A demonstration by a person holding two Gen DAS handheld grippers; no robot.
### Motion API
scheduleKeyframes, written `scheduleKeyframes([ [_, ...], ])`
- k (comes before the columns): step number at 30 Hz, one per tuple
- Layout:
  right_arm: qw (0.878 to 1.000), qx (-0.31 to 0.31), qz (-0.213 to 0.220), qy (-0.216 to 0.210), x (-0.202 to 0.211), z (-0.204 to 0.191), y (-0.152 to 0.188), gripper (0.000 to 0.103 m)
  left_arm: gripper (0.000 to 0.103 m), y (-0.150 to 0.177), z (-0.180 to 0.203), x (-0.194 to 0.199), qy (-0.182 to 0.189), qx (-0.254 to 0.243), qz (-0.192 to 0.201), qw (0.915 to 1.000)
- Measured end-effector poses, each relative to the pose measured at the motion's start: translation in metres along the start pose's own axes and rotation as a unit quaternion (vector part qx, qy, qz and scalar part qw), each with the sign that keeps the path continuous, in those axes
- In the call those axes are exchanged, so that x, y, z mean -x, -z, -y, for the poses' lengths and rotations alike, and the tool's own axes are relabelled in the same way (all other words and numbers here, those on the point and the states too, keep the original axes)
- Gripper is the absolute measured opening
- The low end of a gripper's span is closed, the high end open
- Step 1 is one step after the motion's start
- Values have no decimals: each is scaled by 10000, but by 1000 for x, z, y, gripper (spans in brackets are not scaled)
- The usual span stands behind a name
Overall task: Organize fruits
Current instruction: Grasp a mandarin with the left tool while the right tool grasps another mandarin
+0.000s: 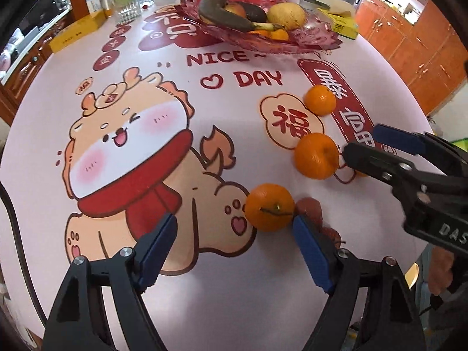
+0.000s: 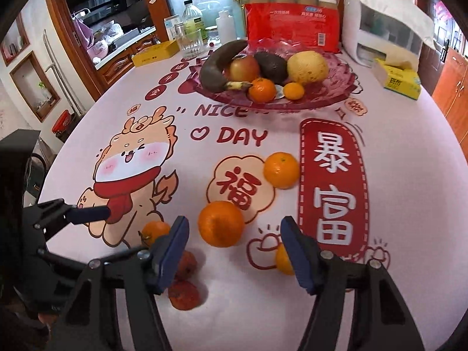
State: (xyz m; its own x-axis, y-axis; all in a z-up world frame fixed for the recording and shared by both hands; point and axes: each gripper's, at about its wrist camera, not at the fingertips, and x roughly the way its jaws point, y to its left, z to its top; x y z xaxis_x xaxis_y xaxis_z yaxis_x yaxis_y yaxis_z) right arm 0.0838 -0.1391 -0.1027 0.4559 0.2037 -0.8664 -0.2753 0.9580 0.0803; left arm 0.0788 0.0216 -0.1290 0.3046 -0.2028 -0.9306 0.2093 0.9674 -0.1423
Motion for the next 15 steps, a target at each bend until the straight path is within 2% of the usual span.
scheduleKeyframes([
  [3,9999,28,-104,-5,-11,-4,-1,65,77,2,0,-3,51,-81,-53,9999],
  [6,9997,31,-259,-17,-23,-5,-1,58,68,2,0,-7,127,-143,-117,9997],
  [10,9985,-15,-544,-47,-41,-7,0,47,66,2,1,-12,294,-186,-136,9993],
  [15,9979,-104,-593,-220,-46,-8,0,42,64,0,4,-18,499,-238,-148,9984],
])
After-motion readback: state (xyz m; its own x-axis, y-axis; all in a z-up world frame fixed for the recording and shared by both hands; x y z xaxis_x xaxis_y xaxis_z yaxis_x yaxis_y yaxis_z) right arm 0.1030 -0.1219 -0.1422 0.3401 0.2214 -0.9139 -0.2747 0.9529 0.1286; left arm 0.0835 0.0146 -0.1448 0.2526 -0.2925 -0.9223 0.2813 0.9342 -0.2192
